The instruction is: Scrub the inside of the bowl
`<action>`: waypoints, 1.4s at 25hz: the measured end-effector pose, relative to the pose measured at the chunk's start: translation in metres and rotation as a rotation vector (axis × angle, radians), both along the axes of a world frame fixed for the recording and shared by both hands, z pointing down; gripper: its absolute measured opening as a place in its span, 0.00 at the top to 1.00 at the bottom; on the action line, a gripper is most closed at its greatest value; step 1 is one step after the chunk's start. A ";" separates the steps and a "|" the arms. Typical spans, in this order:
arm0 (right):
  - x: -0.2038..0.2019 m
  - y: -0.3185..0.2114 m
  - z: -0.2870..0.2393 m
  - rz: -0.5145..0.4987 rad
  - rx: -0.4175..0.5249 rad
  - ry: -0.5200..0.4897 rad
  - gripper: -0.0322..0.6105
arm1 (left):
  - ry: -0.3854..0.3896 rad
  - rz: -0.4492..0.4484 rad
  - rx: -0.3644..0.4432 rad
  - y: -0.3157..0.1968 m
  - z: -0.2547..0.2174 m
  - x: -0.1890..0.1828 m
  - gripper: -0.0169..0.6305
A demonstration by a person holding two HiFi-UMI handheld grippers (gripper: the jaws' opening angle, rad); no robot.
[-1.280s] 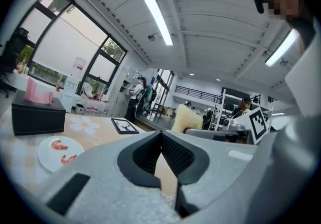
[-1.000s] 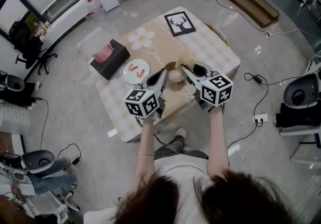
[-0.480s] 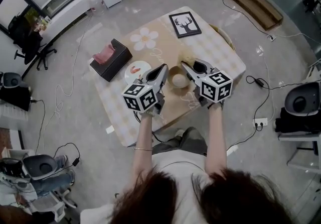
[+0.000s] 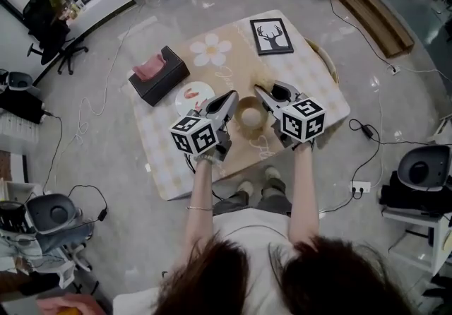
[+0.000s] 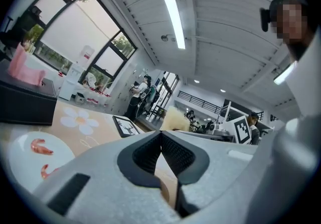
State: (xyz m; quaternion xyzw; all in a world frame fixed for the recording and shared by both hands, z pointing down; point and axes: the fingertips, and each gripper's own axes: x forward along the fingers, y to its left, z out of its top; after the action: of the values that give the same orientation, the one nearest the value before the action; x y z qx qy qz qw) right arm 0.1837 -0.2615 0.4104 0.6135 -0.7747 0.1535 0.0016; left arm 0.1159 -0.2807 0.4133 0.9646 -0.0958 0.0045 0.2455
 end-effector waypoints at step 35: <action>-0.017 -0.037 0.049 -0.721 -0.124 0.530 0.80 | -0.136 -0.445 -0.363 0.019 0.103 -0.031 0.82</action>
State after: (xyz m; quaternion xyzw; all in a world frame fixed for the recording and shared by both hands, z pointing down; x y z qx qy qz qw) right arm 0.1668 -0.2987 0.4597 0.3213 -0.9011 0.0268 0.2899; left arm 0.0846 -0.2615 0.5168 0.8578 -0.3188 0.0320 0.4019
